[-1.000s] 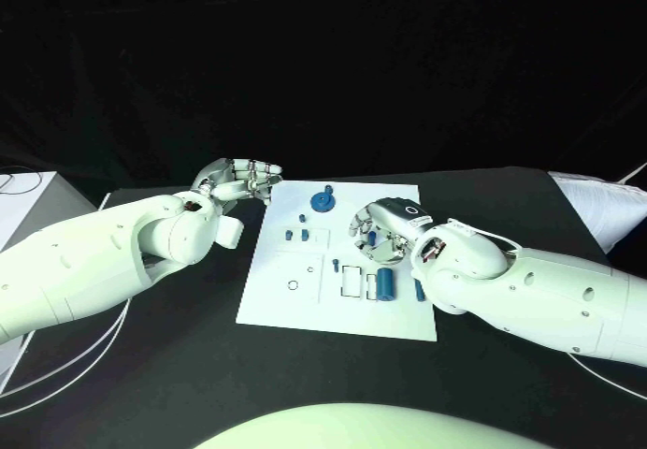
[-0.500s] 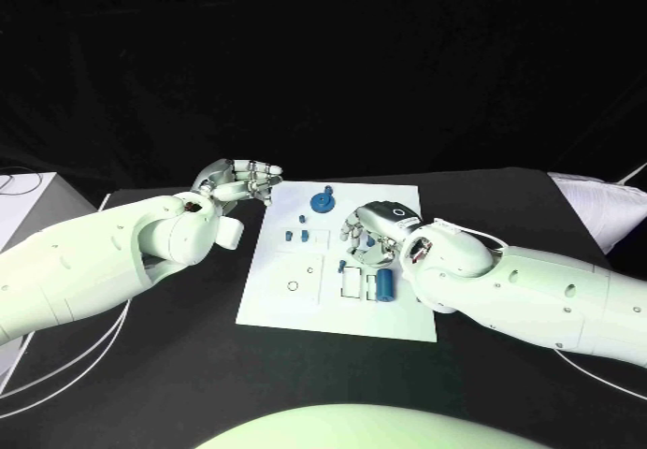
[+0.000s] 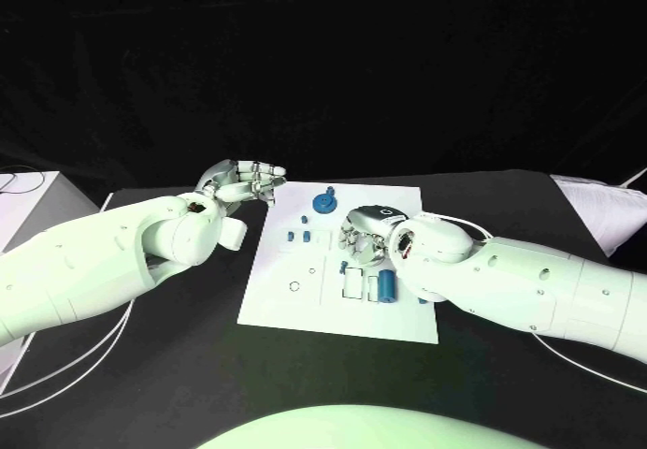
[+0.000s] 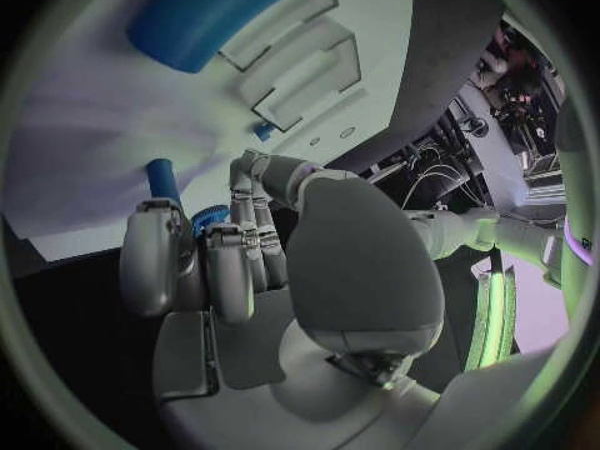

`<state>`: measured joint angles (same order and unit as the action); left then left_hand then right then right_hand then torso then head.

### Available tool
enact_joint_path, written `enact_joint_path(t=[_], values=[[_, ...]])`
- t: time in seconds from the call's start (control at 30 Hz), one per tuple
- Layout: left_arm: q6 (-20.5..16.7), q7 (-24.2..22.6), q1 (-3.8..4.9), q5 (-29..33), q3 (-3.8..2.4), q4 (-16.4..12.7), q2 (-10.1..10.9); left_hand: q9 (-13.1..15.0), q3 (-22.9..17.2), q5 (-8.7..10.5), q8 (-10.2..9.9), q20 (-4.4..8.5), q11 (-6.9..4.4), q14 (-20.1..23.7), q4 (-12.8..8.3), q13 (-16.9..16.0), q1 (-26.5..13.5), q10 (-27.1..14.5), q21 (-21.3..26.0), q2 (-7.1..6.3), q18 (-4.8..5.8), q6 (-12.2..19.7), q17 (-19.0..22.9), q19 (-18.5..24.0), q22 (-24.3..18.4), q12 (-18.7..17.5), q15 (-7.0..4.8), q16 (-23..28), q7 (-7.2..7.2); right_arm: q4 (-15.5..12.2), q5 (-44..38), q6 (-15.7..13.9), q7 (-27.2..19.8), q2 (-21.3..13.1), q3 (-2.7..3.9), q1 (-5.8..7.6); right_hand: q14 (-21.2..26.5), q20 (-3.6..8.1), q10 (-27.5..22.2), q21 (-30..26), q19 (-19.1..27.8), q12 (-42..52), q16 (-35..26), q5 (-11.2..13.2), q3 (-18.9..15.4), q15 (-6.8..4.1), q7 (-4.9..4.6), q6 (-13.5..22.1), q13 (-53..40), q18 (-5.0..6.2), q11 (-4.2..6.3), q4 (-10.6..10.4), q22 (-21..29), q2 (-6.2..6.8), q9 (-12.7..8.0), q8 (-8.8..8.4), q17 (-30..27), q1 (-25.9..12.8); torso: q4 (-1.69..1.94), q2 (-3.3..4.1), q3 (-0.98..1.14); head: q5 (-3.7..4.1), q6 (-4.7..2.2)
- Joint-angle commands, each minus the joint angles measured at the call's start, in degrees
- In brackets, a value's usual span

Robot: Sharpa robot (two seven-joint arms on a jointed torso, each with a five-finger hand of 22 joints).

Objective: Assemble the parts on the task board

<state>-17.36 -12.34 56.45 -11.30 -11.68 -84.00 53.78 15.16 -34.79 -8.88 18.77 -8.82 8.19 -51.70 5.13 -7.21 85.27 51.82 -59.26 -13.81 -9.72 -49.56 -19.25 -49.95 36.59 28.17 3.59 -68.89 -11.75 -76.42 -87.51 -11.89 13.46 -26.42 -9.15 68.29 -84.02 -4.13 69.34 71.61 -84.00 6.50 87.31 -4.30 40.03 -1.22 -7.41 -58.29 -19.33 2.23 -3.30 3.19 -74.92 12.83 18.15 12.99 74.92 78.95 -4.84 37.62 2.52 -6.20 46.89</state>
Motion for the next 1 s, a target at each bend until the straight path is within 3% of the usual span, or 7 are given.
enact_joint_path(t=[0.03,0.27,0.43,0.77,1.0], values=[[0.4,0.0,0.02,-0.2,-0.05,-0.3,-0.1,0.0,-0.1,0.00,0.3,-0.04,-0.07,-0.4,-0.4,0.1,0.1,-0.4,0.4,0.70,-0.96,0.5,0.1,-0.1,-0.1,0.3,0.15,0.4,0.01,1.2,-2.6,8.5,-5.7,0.4,0.01,0.33,-4.5,-0.01,0.4,-0.4,-2.5,-0.2,-0.3,0.6,0.4,0.02,0.39,0.4,0.3,1.18,0.12,1.2,-8.9,-0.20,-0.1,-0.44,9.3,1.1,0.08,0.04,0.01,-0.12,0.10],[0.4,0.1,0.02,-0.2,-0.05,-0.3,-0.1,0.0,-0.1,0.01,0.3,-0.04,-0.08,-0.4,-0.4,0.1,0.1,-0.4,0.4,0.72,-0.96,0.5,0.1,-0.1,-0.1,0.3,0.14,0.4,0.01,2.5,-6.1,11.0,-11.2,1.3,-0.03,0.74,-4.0,-0.34,-1.7,-3.3,-1.7,-1.0,-1.1,1.5,0.8,0.57,1.11,1.5,1.1,1.60,-0.69,3.0,-8.1,-0.39,-0.2,-1.11,7.8,1.8,-0.02,0.11,0.12,-0.38,0.27],[0.4,0.1,0.02,-0.2,-0.05,-0.3,-0.2,0.0,-0.1,0.01,0.3,-0.04,-0.08,-0.4,-0.4,0.1,0.1,-0.4,0.4,0.72,-0.96,0.5,0.1,-0.1,-0.1,0.3,0.14,0.4,0.01,3.3,-8.3,9.7,-13.5,1.8,-0.09,0.83,-3.9,-0.42,-2.1,-3.6,-1.6,-0.1,-1.1,1.5,-0.6,0.64,1.89,3.0,0.7,1.66,-0.70,3.4,-8.1,-0.03,-0.2,-1.76,7.7,1.1,-0.07,0.10,0.20,-0.57,0.38],[0.4,0.2,0.02,-0.2,-0.05,-0.3,-0.1,0.0,-0.1,0.01,0.3,-0.04,-0.08,-0.4,-0.4,0.1,0.1,-0.4,0.4,0.72,-0.96,0.5,0.1,-0.1,-0.1,0.3,0.14,0.4,0.01,4.0,-10.4,6.6,-15.2,2.2,-0.21,0.86,-3.9,-0.40,-2.4,-3.4,-1.7,1.4,-1.0,1.5,-2.6,0.47,1.81,3.2,-0.1,1.66,-0.42,3.1,-8.2,0.01,0.1,-1.64,7.9,0.1,-0.18,0.08,0.22,-0.78,0.55],[0.5,0.4,0.02,-0.2,-0.05,-0.3,-0.1,0.0,-0.1,0.03,0.4,-0.04,-0.09,-0.4,-0.3,0.1,0.0,-0.4,0.4,0.76,-0.95,0.4,0.1,-0.1,-0.1,0.4,0.14,0.4,0.02,4.9,-12.9,5.5,-15.6,2.7,-0.72,0.85,-3.8,-0.26,-3.3,-4.1,-1.5,2.0,-1.2,1.5,-3.3,0.30,2.00,3.2,-0.5,1.79,-0.27,3.2,-8.0,-0.04,0.2,-1.55,7.4,0.1,-0.09,0.10,0.23,-0.83,0.77]])
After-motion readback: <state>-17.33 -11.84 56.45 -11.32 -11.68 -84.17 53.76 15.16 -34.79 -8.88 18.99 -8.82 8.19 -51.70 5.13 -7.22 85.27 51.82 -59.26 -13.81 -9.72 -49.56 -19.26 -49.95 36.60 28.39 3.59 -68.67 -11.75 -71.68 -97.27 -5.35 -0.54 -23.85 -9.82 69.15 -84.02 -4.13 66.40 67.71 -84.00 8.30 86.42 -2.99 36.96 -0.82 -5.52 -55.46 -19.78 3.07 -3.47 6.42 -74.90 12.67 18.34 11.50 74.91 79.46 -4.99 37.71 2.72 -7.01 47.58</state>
